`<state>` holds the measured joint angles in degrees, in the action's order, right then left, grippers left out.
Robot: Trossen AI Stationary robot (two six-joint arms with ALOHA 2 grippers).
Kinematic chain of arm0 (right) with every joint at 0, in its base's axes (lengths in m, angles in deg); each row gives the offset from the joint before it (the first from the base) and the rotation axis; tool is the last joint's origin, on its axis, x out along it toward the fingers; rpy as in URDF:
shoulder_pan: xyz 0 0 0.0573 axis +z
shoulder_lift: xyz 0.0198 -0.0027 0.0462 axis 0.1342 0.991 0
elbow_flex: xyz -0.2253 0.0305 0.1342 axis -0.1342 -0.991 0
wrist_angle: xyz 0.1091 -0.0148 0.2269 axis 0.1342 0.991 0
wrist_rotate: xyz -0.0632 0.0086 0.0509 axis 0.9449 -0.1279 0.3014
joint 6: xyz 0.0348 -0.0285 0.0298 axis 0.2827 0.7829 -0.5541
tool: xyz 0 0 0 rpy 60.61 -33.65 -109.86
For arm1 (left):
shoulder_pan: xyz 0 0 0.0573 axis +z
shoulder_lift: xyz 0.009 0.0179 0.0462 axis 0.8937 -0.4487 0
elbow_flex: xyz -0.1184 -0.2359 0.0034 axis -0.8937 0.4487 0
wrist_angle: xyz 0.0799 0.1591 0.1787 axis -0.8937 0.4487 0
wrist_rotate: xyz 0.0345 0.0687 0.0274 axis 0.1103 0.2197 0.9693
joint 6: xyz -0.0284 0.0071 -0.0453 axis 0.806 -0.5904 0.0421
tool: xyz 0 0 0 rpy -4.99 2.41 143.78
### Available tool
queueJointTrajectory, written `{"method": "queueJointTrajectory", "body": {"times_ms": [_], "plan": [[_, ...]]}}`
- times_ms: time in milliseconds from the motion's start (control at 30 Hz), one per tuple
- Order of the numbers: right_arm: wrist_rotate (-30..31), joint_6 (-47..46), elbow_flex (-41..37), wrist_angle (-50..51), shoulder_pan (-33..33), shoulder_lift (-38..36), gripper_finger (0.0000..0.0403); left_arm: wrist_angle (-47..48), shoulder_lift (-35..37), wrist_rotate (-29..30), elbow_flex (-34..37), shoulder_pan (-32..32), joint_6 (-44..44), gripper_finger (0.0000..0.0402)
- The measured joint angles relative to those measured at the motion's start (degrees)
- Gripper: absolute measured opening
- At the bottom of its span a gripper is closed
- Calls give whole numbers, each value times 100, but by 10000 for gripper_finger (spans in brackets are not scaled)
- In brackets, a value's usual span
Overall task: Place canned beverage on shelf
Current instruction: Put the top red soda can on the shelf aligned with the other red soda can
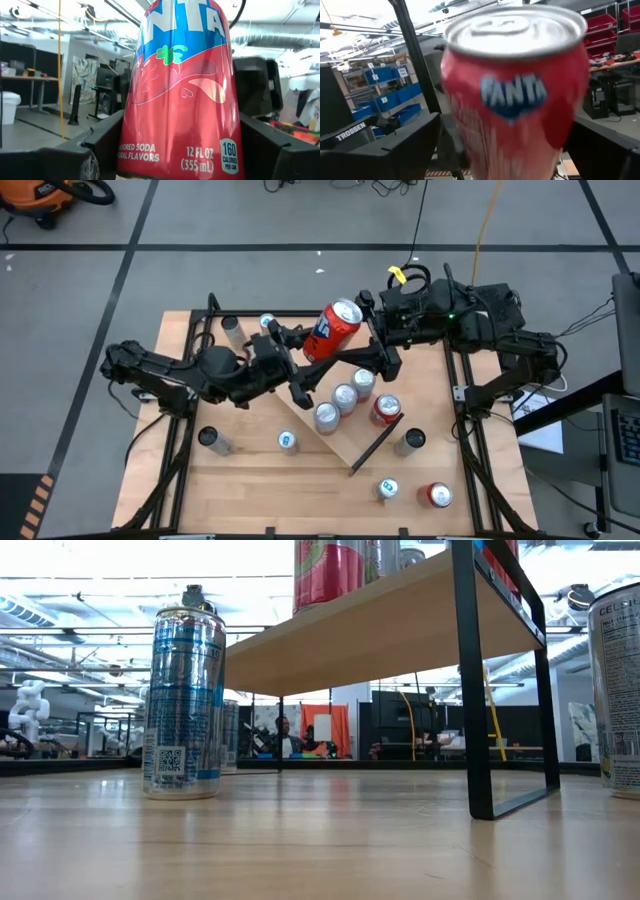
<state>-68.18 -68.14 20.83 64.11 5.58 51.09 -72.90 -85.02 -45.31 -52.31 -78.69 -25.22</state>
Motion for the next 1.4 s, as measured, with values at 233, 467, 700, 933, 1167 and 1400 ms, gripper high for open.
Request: {"method": "queueJointTrajectory", "body": {"times_ms": [233, 467, 700, 933, 1167, 1400], "plan": [[16, 6, 0, -283, 0, 14, 358, -77, 1, 59, -1, -7, -185, 293], [45, 3, 0, -284, -4, 16, 326, -71, -1, 148, -1, 21, -185, 293], [35, 16, 4, -283, -7, 82, 296, -142, -106, 233, -3, 28, -155, 293], [25, 15, 9, -255, -7, 57, 287, -91, -110, 295, -5, 19, -13, 311], [-12, 16, -11, -149, 0, -23, 287, -30, -130, 309, -5, -16, 617, 389], [-46, -1, -9, -146, 0, -216, 286, -66, -128, 301, -5, -210, 888, 390]]}}
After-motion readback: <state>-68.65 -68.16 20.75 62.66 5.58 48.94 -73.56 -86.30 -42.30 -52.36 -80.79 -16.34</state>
